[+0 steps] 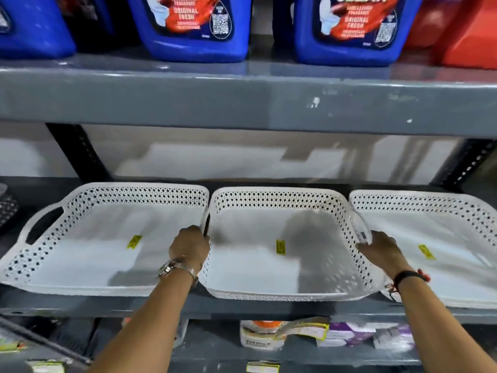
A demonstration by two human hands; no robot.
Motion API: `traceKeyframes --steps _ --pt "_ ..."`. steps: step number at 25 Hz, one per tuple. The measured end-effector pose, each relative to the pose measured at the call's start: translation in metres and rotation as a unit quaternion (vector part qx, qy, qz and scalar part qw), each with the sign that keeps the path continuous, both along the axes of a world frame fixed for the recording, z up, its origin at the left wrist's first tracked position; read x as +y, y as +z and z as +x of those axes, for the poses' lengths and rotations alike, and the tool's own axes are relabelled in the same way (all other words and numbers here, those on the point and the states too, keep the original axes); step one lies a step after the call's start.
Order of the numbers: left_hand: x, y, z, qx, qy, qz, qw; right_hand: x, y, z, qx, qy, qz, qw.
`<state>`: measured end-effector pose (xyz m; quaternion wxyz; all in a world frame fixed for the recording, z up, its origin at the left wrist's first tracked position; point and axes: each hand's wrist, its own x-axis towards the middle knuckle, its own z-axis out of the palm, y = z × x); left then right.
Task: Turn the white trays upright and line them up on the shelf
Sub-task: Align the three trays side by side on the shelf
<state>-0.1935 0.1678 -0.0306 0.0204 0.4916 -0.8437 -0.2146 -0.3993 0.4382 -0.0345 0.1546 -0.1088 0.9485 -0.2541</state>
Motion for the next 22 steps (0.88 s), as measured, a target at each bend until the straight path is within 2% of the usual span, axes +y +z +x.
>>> traceKeyframes --steps 3,8,14,22 --pt "0.005 -0.001 -0.006 0.006 0.029 0.007 1.000 0.001 -0.006 -0.004 0.012 -0.002 0.004 1.000" --pt "0.002 -0.006 -0.015 -0.023 0.024 0.003 0.999 -0.011 -0.007 -0.016 0.047 0.011 0.007 0.999" --pt "-0.019 -0.002 -0.043 0.006 0.018 -0.011 1.000 -0.041 -0.007 -0.047 0.086 0.019 0.009 0.996" --pt "-0.051 -0.006 -0.077 0.016 0.021 -0.019 0.999 -0.071 -0.010 -0.080 0.072 -0.005 0.002 0.997"
